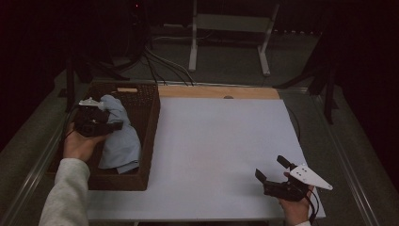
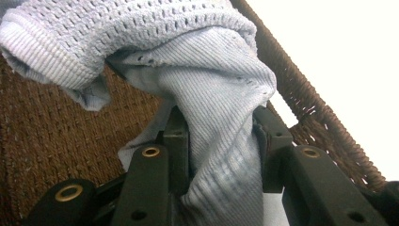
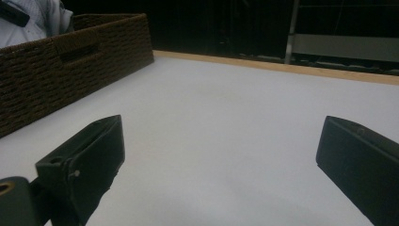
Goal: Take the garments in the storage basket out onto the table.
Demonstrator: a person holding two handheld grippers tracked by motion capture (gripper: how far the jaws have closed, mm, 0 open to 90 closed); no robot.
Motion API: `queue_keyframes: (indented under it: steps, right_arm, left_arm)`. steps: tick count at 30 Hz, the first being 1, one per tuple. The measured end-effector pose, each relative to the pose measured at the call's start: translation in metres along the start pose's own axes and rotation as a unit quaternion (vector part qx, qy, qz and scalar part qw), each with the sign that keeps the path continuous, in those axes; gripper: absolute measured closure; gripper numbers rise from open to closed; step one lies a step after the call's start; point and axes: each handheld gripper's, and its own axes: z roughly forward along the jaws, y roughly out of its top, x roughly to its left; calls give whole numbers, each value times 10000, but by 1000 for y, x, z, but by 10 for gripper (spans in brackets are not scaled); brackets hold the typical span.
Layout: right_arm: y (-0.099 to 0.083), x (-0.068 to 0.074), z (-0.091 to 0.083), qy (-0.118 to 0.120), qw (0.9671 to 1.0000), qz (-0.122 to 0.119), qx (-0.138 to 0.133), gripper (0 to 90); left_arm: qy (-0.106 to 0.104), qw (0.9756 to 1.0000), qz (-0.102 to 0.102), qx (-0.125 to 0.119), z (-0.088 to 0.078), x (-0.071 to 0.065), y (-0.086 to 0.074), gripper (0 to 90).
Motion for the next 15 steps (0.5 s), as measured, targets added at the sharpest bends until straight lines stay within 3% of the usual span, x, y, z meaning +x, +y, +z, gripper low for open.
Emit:
queue_keyframes:
  steps: [15]
  right_arm:
    - [0,0,0,2,10000,5,-3,19]
  left_arm:
    - [55,9999,55,-149,-13,-1,7,649]
